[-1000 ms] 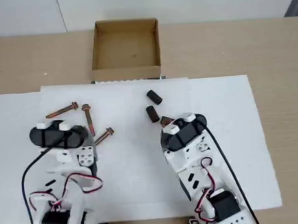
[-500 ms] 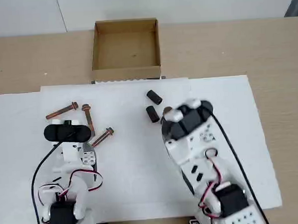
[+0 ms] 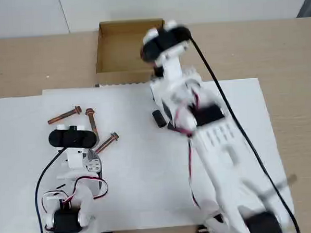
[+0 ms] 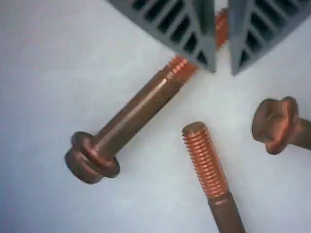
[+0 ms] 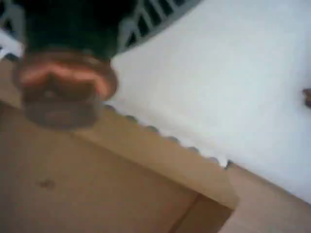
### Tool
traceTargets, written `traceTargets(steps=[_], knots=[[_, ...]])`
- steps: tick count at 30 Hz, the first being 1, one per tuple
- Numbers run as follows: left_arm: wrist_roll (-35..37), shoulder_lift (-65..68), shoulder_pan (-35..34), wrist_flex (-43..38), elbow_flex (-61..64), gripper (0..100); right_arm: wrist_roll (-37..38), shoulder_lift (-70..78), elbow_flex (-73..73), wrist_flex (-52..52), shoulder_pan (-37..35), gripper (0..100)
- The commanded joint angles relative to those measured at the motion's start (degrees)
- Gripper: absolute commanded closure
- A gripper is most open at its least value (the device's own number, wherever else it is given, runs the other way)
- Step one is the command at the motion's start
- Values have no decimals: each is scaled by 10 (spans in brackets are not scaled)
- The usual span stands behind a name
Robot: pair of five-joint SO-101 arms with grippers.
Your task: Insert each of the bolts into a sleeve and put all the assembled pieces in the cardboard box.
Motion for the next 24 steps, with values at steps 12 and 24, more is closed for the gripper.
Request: traceTargets(steps=[12, 24], knots=[[-1, -4, -3, -14, -1, 994, 168, 436, -488, -22, 14, 996], [-1, -4, -3, -14, -1, 994, 303, 634, -650, -57, 10, 993]])
